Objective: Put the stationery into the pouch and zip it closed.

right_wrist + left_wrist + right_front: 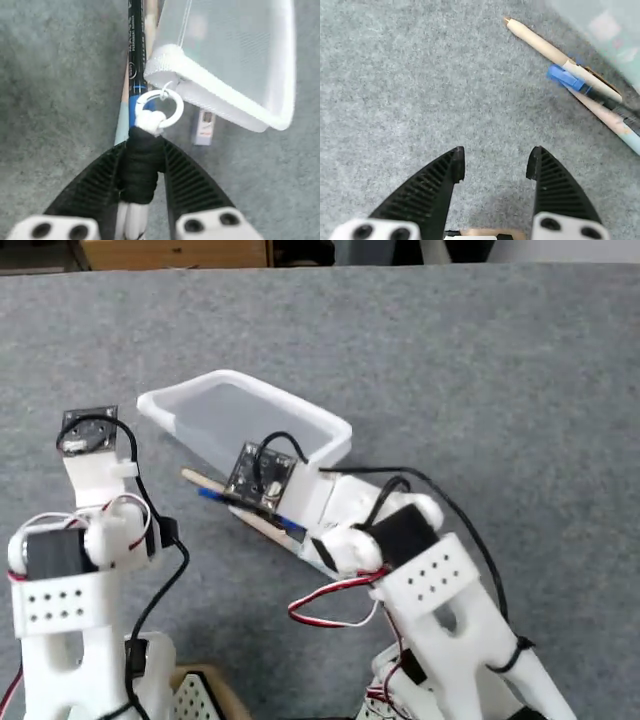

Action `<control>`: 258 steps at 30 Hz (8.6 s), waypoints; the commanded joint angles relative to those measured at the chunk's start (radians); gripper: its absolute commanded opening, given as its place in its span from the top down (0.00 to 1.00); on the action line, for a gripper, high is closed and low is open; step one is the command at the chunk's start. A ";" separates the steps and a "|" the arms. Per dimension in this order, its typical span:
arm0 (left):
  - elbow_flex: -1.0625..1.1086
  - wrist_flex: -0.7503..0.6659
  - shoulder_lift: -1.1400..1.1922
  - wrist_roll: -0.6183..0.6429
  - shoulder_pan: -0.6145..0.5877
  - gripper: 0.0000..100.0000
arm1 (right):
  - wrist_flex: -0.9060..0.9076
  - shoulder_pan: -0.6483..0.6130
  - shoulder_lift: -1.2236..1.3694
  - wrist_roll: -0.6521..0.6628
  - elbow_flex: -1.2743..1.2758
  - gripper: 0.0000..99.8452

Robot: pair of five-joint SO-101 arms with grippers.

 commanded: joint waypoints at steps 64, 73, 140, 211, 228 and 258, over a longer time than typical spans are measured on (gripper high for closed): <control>-0.193 0.052 -0.138 0.110 0.101 0.57 | 0.150 -0.012 -0.229 0.063 -0.260 0.99; -0.220 0.029 -0.137 0.157 0.148 0.57 | 0.269 -0.140 -0.101 0.052 -0.473 0.99; -0.031 -0.175 -0.138 0.098 0.223 0.67 | 0.299 -0.137 0.196 0.054 -0.823 0.99; -0.644 0.132 -0.023 0.213 0.332 0.97 | 0.377 -0.137 0.147 0.052 -0.980 0.99; -0.777 0.222 0.147 0.328 0.208 0.97 | 0.433 0.046 0.143 0.066 -0.998 0.99; -0.265 0.035 0.146 -0.002 -0.200 0.78 | 0.114 0.172 0.160 -0.005 0.081 0.78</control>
